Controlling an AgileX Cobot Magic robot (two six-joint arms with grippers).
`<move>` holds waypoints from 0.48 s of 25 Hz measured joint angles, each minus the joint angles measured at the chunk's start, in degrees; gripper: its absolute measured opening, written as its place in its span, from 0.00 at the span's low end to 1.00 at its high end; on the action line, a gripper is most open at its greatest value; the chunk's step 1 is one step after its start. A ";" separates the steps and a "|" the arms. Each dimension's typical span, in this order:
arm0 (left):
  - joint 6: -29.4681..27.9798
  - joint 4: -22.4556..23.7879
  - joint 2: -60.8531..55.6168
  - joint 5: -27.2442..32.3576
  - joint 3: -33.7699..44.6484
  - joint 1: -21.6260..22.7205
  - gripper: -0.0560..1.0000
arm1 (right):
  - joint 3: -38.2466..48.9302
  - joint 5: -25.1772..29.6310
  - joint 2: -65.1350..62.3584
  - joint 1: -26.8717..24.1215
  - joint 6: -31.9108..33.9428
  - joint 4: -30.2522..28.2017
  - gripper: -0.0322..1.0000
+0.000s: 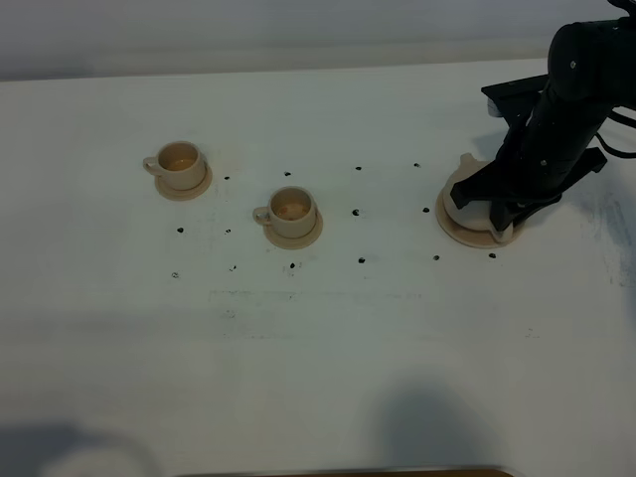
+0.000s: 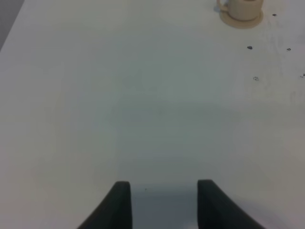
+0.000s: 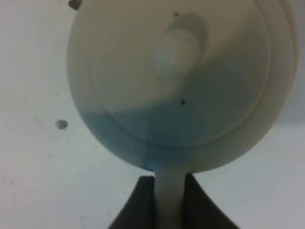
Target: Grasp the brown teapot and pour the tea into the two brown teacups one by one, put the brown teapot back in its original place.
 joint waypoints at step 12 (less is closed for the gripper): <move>0.00 0.00 0.00 0.00 0.00 0.00 0.35 | 0.12 -0.04 1.87 0.00 -0.42 -0.42 0.14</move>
